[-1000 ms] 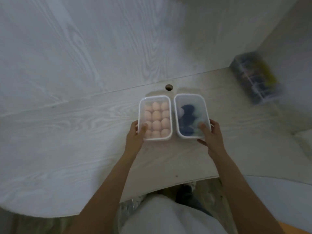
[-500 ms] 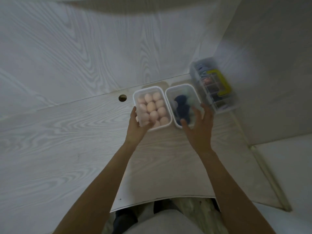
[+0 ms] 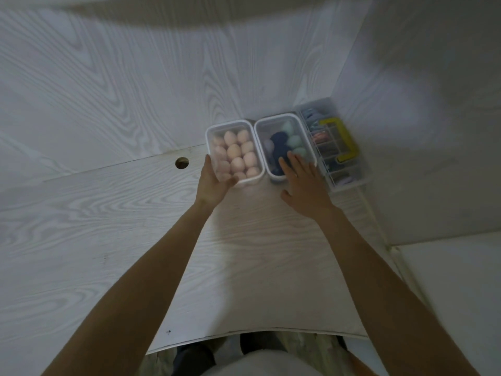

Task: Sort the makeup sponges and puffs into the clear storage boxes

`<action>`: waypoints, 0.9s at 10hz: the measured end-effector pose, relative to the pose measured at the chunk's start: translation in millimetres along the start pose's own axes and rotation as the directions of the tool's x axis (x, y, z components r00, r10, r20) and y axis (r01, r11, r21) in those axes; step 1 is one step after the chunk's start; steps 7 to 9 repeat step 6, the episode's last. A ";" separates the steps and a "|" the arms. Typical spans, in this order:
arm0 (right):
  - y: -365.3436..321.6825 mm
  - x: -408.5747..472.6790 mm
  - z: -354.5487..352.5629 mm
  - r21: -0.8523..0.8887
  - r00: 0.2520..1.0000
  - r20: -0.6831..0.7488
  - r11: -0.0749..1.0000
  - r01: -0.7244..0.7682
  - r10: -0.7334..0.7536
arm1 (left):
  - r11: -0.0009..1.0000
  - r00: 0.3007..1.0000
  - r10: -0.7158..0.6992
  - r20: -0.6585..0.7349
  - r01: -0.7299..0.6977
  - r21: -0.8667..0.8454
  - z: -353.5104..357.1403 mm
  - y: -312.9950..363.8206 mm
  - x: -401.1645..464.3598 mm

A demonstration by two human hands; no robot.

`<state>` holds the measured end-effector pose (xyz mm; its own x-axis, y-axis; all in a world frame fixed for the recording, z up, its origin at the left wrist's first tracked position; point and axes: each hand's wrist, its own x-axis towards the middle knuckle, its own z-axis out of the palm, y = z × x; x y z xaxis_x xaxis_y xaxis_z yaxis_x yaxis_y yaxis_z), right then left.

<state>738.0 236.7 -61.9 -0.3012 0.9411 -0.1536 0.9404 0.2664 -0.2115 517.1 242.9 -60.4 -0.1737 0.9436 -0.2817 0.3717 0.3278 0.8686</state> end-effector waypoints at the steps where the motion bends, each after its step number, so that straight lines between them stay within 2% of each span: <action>1: -2.3 11.5 -2.9 -0.037 1.000 0.026 0.999 -0.005 0.006 | 0.998 1.000 0.000 0.001 0.000 -0.056 -1.4 2.7 3.9; 3: -6.3 15.3 -3.9 -0.079 0.999 0.040 0.997 -0.026 0.029 | 0.999 0.998 0.045 0.046 -0.046 0.002 -3.3 -2.0 -3.2; 5: -5.5 17.5 -6.4 -0.104 0.999 0.013 0.994 -0.042 0.044 | 0.965 0.996 0.032 0.084 -0.053 0.257 -6.2 1.3 1.0; 6: -12.9 13.4 -9.6 0.014 0.986 -0.161 0.999 -0.042 0.044 | 0.942 1.000 0.015 0.027 -0.023 0.334 -6.0 10.6 1.3; 9: -12.9 13.4 -9.6 0.014 0.986 -0.161 0.999 -0.042 0.044 | 0.942 1.000 0.015 0.027 -0.023 0.334 -6.0 10.6 1.3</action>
